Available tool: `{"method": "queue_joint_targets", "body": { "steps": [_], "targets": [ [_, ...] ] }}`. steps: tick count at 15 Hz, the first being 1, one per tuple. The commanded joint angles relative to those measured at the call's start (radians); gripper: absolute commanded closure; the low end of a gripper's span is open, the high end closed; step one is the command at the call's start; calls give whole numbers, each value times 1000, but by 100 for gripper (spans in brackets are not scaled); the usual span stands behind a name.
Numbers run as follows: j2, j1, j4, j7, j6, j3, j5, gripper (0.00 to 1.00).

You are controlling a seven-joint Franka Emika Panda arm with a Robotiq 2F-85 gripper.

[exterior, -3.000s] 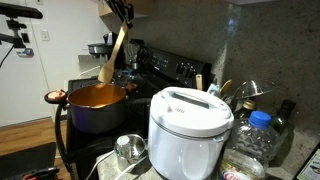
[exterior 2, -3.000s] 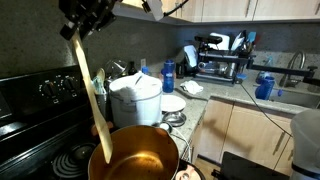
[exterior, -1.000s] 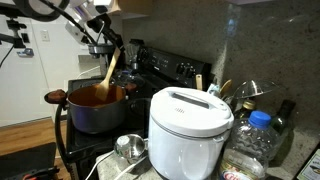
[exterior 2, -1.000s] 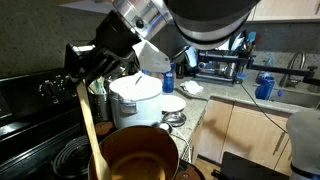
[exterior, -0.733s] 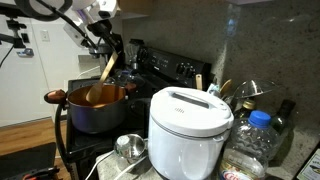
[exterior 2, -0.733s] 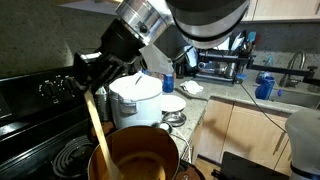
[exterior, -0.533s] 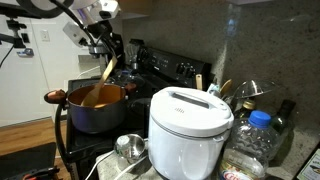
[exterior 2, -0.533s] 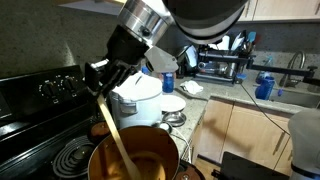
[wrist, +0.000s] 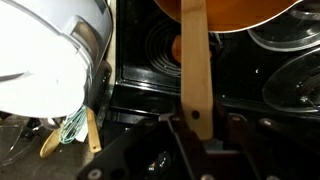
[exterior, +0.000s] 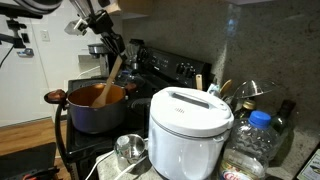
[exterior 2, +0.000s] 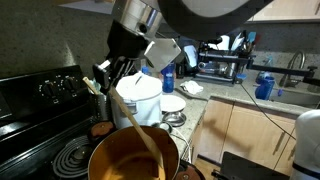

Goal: Take the spatula and stir the pot, then put it back in the rack

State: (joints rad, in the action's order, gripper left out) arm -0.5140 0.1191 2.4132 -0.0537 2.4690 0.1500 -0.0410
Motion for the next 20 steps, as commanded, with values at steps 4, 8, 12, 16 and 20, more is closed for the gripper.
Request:
{"method": "queue_joint_targets", "body": {
  "steps": [4, 8, 12, 16, 20],
  "targets": [
    [13, 2, 8, -52, 168, 19, -7, 92],
    [30, 149, 7, 44, 212, -76, 228, 92],
    [29, 255, -18, 166, 96, -160, 415, 92],
    [41, 157, -55, 136, -87, -121, 311, 92],
    [50, 78, -79, 107, -142, -66, 175, 92]
  ]
}}
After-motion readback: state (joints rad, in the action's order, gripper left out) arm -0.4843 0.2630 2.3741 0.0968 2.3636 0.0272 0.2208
